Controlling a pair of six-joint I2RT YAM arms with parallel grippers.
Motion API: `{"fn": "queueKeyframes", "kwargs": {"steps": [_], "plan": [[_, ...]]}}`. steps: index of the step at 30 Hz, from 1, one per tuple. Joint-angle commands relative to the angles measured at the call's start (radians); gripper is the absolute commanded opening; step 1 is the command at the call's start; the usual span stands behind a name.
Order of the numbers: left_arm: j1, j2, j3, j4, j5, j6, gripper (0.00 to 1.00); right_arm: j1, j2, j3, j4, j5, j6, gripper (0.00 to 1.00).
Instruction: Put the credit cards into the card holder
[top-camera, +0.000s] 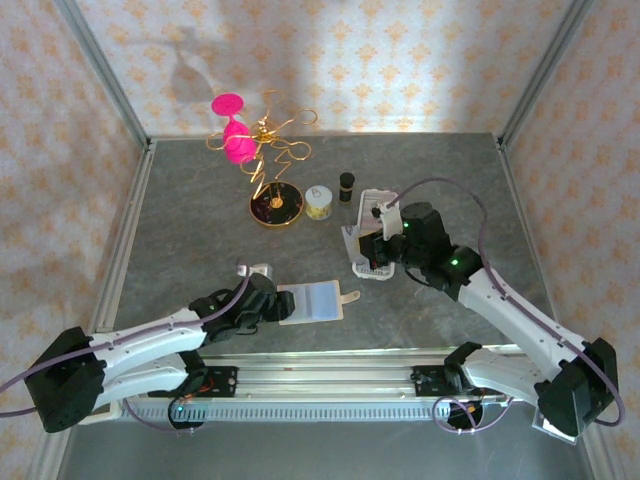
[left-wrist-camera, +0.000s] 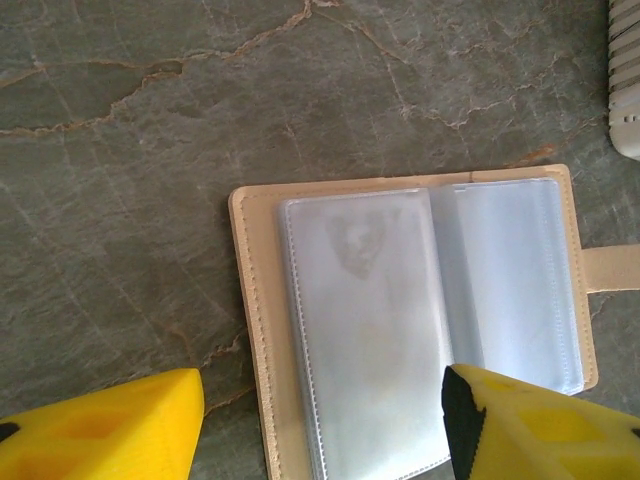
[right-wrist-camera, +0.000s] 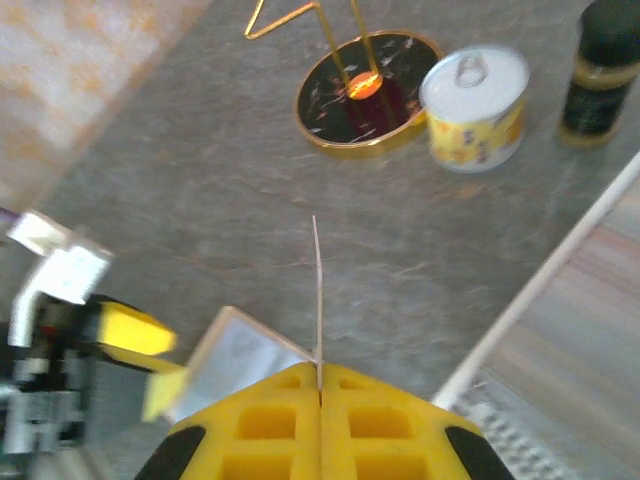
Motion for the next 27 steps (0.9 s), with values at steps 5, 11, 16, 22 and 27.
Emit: {"fn": "queueKeyframes", "kwargs": {"steps": [5,11,16,22,27], "plan": [[-0.033,0.050,0.050,-0.050,-0.051,0.013,0.68,0.085,0.009,-0.199,0.244,-0.084,0.441,0.00],[-0.055,0.124,0.081,-0.045,-0.065,0.013,0.64,0.183,0.082,-0.271,0.368,-0.064,0.524,0.00],[-0.056,0.166,0.091,-0.045,-0.073,0.018,0.62,0.227,0.124,-0.288,0.448,-0.045,0.570,0.00],[-0.056,0.203,0.091,-0.042,-0.080,0.023,0.60,0.258,0.236,-0.278,0.502,-0.013,0.612,0.00],[-0.056,0.217,0.084,-0.035,-0.076,0.025,0.57,0.278,0.299,-0.265,0.527,0.013,0.630,0.00]]}}
